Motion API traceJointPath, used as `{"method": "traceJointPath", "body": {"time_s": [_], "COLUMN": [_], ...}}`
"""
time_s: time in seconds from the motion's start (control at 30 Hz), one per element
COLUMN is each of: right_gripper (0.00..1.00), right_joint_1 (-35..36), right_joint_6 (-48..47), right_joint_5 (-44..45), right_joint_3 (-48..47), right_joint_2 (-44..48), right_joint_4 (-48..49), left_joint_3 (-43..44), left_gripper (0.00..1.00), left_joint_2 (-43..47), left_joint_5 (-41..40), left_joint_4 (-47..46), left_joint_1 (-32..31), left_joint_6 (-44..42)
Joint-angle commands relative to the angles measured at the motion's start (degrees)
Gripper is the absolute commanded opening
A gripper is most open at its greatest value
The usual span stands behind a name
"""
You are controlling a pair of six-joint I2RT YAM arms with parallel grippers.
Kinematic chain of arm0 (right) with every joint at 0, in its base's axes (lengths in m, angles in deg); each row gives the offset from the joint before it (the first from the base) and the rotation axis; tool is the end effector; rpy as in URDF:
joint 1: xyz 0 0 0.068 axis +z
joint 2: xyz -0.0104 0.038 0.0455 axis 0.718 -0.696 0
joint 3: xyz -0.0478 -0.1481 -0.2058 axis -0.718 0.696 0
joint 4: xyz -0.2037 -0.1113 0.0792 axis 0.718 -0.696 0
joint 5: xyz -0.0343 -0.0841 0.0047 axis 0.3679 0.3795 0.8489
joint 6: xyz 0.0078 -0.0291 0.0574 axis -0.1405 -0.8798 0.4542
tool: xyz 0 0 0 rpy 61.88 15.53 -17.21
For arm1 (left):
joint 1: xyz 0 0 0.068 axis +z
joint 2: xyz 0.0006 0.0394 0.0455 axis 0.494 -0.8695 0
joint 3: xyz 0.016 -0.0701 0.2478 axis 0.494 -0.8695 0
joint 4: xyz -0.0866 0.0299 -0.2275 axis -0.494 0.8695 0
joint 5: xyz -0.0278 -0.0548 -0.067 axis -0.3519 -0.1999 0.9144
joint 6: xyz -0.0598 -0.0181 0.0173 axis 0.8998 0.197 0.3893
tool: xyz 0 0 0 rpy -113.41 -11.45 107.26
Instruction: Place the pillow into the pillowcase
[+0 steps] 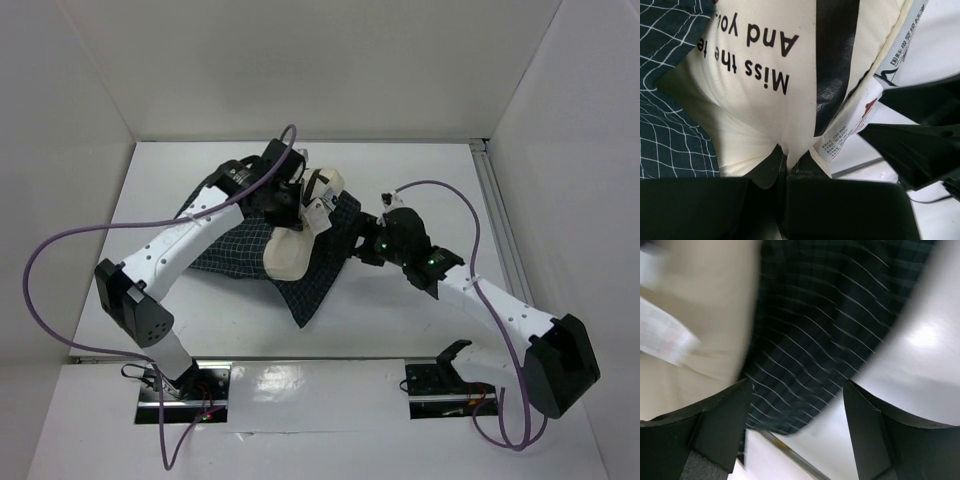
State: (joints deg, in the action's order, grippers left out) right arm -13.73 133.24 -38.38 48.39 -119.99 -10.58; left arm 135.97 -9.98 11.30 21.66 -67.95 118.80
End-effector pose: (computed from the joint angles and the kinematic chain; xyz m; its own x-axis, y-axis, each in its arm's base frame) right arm 0.2091 0.1395 0.2407 -0.7444 0.3366 -0.5767 -0.1547 0.7532 0.6393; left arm 0.2685 -0.2073 0.3481 -0.8361 -0.0558 -0.5458 0.1310 0.9457 -0.2974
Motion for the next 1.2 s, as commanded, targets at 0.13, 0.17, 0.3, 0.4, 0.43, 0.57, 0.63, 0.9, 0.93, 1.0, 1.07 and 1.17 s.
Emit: {"method": "traceJointPath", "body": {"time_s": [0.13, 0.17, 0.3, 0.4, 0.43, 0.57, 0.63, 0.9, 0.93, 1.0, 1.07, 1.17], "right_gripper": [0.75, 0.72, 0.67, 0.67, 0.67, 0.71, 0.71, 0.71, 0.71, 0.71, 0.71, 0.7], "right_joint_1": [2.7, 2.7, 3.3, 3.9, 3.9, 3.9, 3.9, 4.4, 4.4, 4.9, 4.9, 4.9], "right_joint_6": [4.0, 4.0, 5.1, 5.8, 6.3, 6.8, 6.9, 7.5, 7.5, 6.9, 6.9, 7.9], "right_joint_5": [-0.8, -0.8, -2.1, -2.6, -2.6, -4.5, -5.3, 1.5, 2.0, 2.5, 3.0, 3.7], "right_joint_3": [-5.1, -7.4, -12.2, -13.4, -14.4, -16.2, -16.2, -6.8, -6.2, -6.2, -6.2, -6.9], "right_joint_2": [-10.8, -14.9, -23.0, -26.9, -27.9, -31.7, -31.7, -22.5, -21.6, -20.2, -20.2, -19.0], "right_joint_4": [25.5, 25.5, 27.4, 31.9, 32.6, 36.6, 40.1, 48.0, 46.9, 46.2, 45.1, 45.8], "left_joint_3": [3.7, 5.2, 10.2, 12.4, 12.4, 11.8, 11.8, 11.0, 11.7, 13.1, 13.9, 15.5], "left_gripper": [0.0, 0.0, 0.0, 0.0, 0.0, 0.0, 0.0, 0.0, 0.0, 0.0, 0.0, 0.0], "left_joint_2": [1.9, 2.5, 3.0, 3.5, 4.1, 4.7, 5.3, 6.5, 6.0, 5.4, 5.4, 4.7], "left_joint_5": [15.4, 16.2, 18.1, 20.8, 22.0, 23.6, 24.2, 24.2, 24.7, 26.5, 27.9, 28.5], "left_joint_4": [-6.2, -6.2, -4.3, -3.1, -3.1, -3.1, -3.1, -2.6, -2.6, -2.6, -2.6, -1.2], "left_joint_1": [4.1, 4.6, 6.7, 7.9, 8.5, 9.6, 10.2, 14.2, 14.8, 15.9, 16.7, 17.3], "left_joint_6": [-0.7, -0.7, -1.2, -1.7, -2.3, -2.3, -2.3, -4.5, -5.2, -5.9, -5.9, -6.9]}}
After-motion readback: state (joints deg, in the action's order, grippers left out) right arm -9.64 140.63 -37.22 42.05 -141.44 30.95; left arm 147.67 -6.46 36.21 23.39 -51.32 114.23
